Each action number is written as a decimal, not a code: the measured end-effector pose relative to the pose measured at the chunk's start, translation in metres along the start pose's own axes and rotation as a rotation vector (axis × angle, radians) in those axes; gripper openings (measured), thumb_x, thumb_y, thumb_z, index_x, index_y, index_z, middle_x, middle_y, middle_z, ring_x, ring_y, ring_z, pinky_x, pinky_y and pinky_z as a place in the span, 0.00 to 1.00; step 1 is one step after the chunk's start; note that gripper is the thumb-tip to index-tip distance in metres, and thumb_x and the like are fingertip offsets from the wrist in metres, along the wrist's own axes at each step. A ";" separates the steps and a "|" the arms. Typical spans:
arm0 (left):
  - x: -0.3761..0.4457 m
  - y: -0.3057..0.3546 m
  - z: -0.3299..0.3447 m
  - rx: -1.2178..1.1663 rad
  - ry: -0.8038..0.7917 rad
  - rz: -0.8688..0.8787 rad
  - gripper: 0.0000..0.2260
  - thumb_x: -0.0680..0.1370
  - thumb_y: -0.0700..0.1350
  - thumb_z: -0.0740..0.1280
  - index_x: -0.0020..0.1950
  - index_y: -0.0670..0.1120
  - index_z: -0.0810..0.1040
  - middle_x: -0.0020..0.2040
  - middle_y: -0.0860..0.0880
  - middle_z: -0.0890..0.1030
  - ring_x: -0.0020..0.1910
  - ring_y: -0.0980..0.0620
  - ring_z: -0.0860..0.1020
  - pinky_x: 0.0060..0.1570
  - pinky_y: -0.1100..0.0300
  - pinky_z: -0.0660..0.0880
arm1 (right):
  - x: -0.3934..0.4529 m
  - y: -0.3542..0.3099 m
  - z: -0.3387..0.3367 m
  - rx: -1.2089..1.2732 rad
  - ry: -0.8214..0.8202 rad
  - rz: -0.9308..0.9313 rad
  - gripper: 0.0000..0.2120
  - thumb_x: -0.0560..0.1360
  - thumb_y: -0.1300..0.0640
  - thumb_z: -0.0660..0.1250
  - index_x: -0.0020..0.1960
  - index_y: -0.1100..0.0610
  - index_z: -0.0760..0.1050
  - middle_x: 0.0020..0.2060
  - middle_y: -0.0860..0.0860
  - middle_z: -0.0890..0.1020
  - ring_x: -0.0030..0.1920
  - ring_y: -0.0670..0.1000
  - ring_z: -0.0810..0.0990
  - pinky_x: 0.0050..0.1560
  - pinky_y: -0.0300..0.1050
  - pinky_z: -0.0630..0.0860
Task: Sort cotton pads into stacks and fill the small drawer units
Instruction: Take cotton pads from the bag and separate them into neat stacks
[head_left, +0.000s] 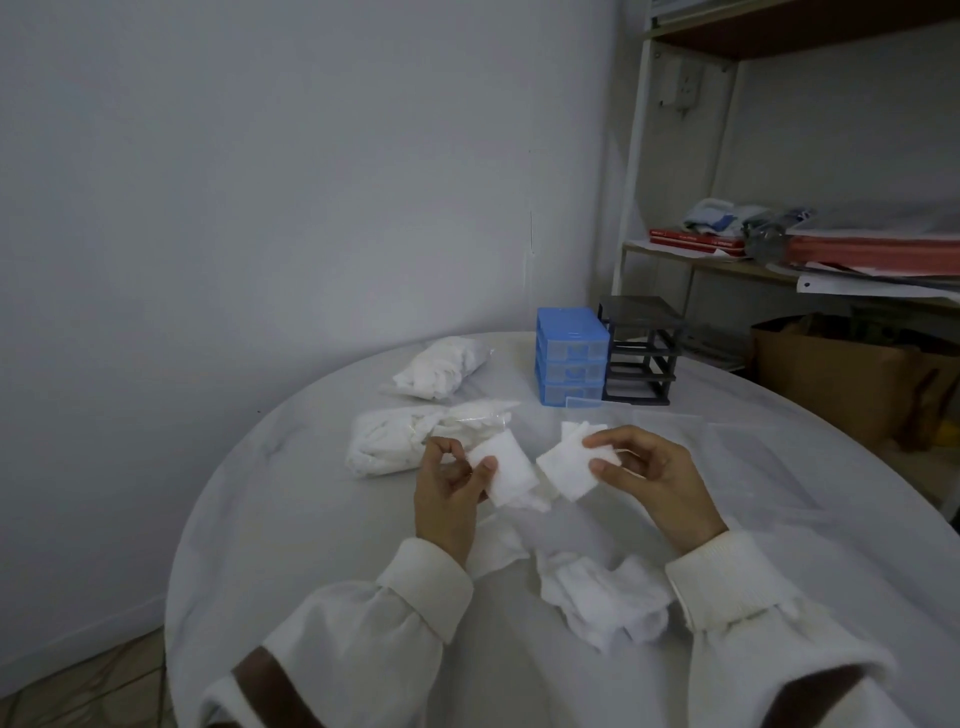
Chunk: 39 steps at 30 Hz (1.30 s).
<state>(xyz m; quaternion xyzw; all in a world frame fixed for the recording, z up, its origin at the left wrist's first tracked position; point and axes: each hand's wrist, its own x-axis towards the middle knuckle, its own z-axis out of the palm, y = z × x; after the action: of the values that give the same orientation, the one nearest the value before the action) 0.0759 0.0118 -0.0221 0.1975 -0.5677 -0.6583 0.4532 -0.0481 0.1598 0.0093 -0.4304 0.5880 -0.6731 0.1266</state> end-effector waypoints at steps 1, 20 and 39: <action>0.000 -0.001 0.000 0.019 -0.014 0.022 0.13 0.75 0.29 0.64 0.38 0.43 0.65 0.24 0.53 0.70 0.30 0.52 0.70 0.34 0.63 0.75 | 0.000 0.000 0.000 0.010 0.022 -0.009 0.12 0.69 0.74 0.68 0.42 0.57 0.79 0.39 0.43 0.83 0.40 0.42 0.79 0.43 0.31 0.75; -0.017 0.000 0.013 -0.160 -0.264 -0.332 0.09 0.78 0.32 0.60 0.48 0.41 0.78 0.38 0.51 0.84 0.38 0.58 0.82 0.40 0.67 0.78 | -0.004 0.000 0.010 0.130 -0.094 0.151 0.07 0.71 0.71 0.67 0.38 0.62 0.72 0.30 0.47 0.78 0.34 0.43 0.77 0.35 0.35 0.75; -0.024 0.007 0.015 -0.047 -0.382 -0.228 0.17 0.76 0.29 0.62 0.60 0.45 0.76 0.41 0.53 0.85 0.43 0.58 0.83 0.43 0.67 0.78 | -0.007 0.011 0.016 -0.012 -0.014 0.026 0.13 0.63 0.58 0.72 0.36 0.66 0.72 0.34 0.56 0.78 0.36 0.47 0.78 0.37 0.35 0.75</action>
<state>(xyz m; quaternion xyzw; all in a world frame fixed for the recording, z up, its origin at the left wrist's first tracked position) 0.0793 0.0403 -0.0176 0.1214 -0.6019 -0.7437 0.2644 -0.0360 0.1503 -0.0045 -0.4281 0.5966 -0.6649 0.1366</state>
